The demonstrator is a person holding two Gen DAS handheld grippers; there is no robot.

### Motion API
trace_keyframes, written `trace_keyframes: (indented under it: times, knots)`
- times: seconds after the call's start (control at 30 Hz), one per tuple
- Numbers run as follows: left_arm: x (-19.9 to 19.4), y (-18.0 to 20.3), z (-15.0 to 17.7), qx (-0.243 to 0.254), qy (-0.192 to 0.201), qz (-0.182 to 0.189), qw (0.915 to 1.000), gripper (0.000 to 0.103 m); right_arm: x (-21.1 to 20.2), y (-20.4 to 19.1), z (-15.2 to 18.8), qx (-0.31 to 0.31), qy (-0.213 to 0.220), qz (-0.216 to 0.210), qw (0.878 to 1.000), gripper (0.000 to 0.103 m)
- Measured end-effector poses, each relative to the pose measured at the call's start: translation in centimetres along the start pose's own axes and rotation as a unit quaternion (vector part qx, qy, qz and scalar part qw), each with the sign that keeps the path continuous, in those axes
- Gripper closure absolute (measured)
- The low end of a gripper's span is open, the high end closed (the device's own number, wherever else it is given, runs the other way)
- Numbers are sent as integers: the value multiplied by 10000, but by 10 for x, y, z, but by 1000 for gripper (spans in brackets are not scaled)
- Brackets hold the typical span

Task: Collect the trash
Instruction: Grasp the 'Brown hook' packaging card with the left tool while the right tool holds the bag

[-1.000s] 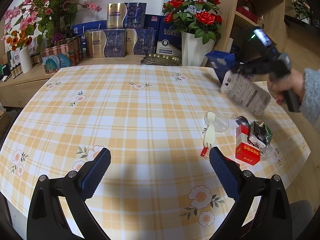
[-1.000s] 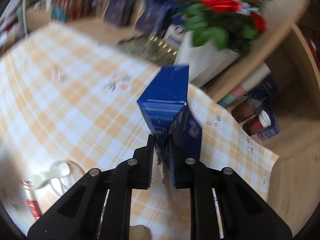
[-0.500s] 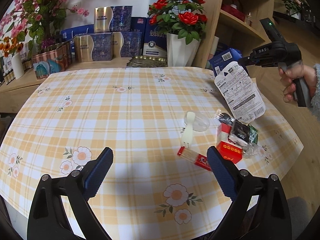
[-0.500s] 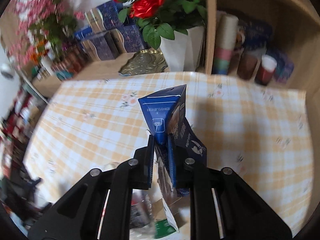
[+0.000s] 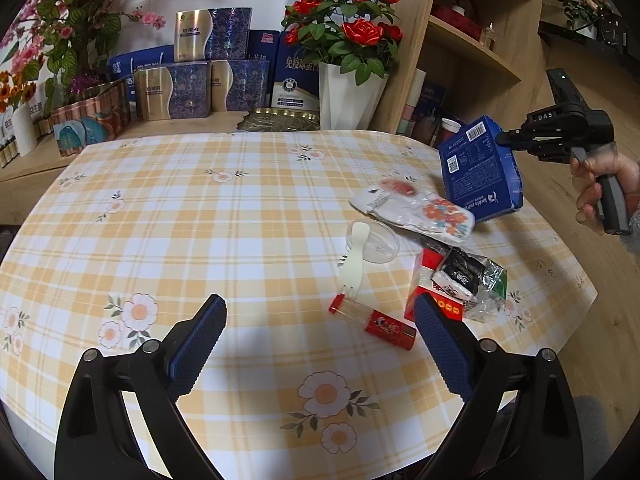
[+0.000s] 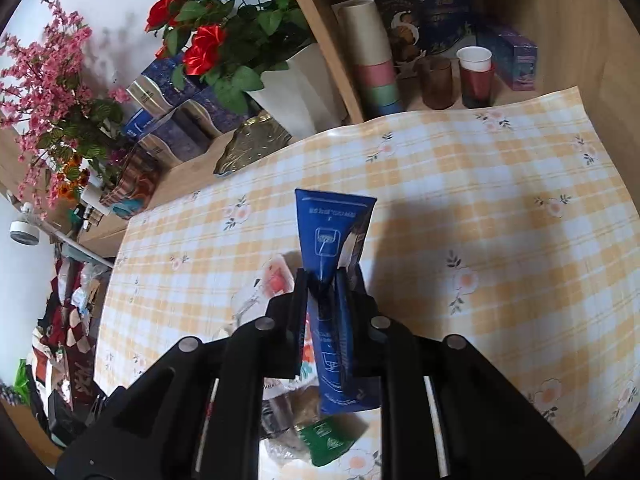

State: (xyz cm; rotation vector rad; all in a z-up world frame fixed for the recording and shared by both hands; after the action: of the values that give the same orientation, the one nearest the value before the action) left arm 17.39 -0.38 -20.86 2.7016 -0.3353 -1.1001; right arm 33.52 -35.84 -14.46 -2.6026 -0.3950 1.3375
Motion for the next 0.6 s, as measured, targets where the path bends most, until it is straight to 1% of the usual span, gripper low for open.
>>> trace_keyframes:
  times: [0.07,0.1,0.2,0.23,0.33,0.4,0.47,0.57,0.6]
  knots:
    - [1,2,1,16,-15,9,10000,11,9,0,-1,-169,-133,267,9994,84]
    - [2,2,1,20,-20,10,10000,11,13,1,0,-224,-197,332,9990,84]
    - [4,0,0,7,-43,10,10000,11,23,3,3,-182,-245,313,9990,83]
    - [5,-1,0,-16,-65,19,10000,11,30,4,4,-209,-304,392,9986,83]
    - [8,-5,-1,-195,-176,133,9996,16,41,7,7,-202,-349,477,9980,82]
    - [10,-7,-4,-363,-255,280,9986,22,48,10,8,-163,-378,516,9978,82]
    - [13,-5,-8,-518,-321,414,9973,23,50,12,8,-194,-345,527,9978,82]
    - [24,2,-17,-751,-541,690,9933,26,46,16,9,-182,-255,507,9982,83]
    - [31,7,-21,-858,-658,808,9908,29,42,17,9,-164,-173,548,9982,83]
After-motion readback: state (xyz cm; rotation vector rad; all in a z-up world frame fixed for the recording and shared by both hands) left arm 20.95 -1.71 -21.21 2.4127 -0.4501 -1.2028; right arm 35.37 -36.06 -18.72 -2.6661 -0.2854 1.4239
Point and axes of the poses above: each gripper's, at about its wrist camera, not at the fingertips, and x roughly the way its jaws point, y to its right, z to its underside, the point moved 4 cm from there along x, roughly the way its jaws point, and after that the axes turned 9 degrees about -x, right-handed, at the moved point
